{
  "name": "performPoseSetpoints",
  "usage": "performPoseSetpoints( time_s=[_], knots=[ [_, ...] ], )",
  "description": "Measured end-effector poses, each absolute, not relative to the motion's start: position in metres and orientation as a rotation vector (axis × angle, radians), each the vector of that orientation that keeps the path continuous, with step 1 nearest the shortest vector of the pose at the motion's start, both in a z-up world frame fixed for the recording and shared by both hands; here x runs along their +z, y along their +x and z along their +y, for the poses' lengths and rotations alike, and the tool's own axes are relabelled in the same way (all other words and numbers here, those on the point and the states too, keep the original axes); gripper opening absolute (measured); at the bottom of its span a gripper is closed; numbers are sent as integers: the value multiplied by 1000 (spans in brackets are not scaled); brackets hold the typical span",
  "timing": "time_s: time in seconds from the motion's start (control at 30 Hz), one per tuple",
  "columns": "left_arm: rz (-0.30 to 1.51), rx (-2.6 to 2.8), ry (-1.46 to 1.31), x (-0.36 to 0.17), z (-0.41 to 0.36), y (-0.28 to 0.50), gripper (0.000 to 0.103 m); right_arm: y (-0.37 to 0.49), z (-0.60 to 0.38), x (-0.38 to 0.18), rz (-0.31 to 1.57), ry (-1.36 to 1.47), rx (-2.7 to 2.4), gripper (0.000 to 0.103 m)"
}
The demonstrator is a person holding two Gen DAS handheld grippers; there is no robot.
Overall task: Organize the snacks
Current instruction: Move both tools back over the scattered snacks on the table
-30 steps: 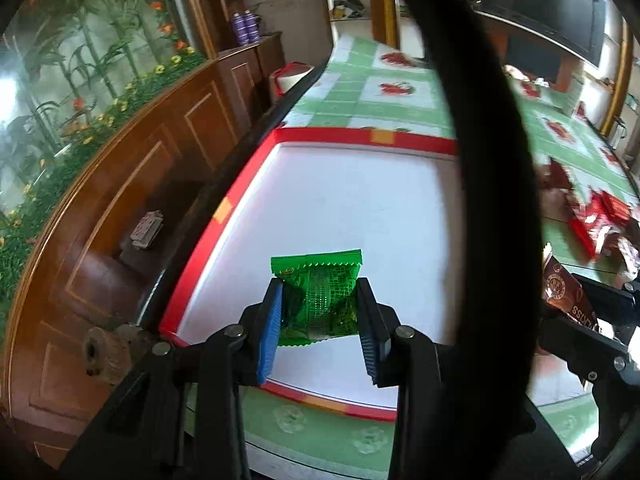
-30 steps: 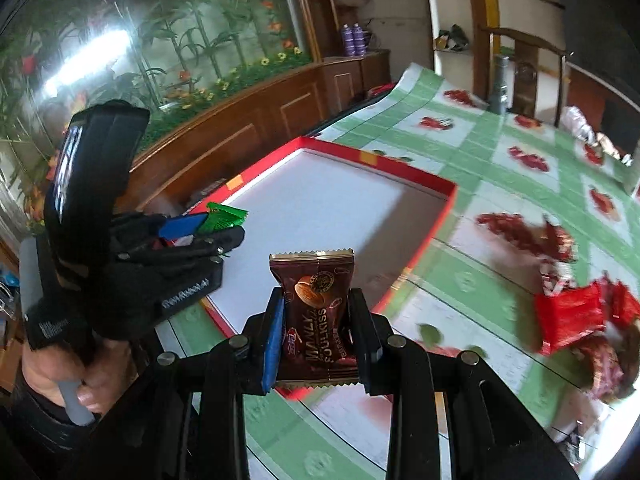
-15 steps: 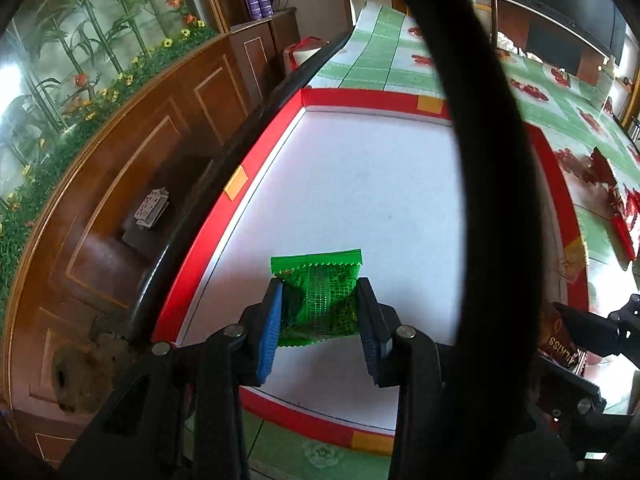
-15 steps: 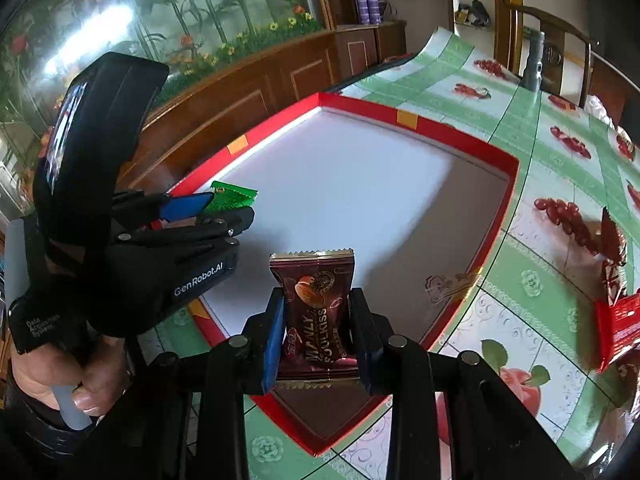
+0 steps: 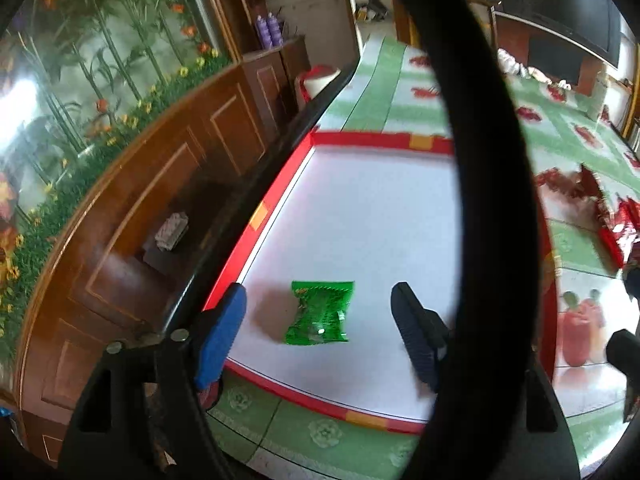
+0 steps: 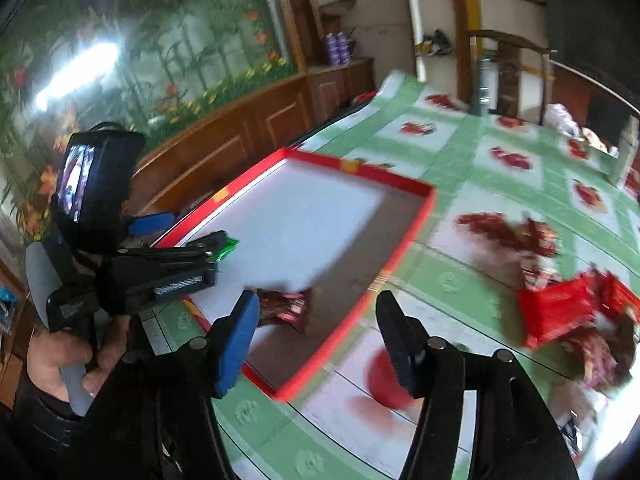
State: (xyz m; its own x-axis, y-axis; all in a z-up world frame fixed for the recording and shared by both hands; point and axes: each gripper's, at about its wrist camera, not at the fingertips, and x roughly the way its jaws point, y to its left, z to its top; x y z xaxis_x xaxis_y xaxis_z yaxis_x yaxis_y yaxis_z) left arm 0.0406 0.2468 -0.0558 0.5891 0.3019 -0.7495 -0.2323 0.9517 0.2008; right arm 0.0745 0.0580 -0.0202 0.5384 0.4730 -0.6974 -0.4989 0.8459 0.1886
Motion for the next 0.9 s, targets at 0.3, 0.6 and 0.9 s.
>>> performPoseSetpoints(
  time_s=[0.3,0.6,0.9],
  knots=[
    [851,237,116,-36,204,33,83,57,-22,-26,828,66,413,63],
    [859,167,136,-37,154,25,85,31,-85,-52,887,143,278,63],
    [858,92,189,-38,103,18,88,4,-132,-64,900,199,185,63]
  ],
)
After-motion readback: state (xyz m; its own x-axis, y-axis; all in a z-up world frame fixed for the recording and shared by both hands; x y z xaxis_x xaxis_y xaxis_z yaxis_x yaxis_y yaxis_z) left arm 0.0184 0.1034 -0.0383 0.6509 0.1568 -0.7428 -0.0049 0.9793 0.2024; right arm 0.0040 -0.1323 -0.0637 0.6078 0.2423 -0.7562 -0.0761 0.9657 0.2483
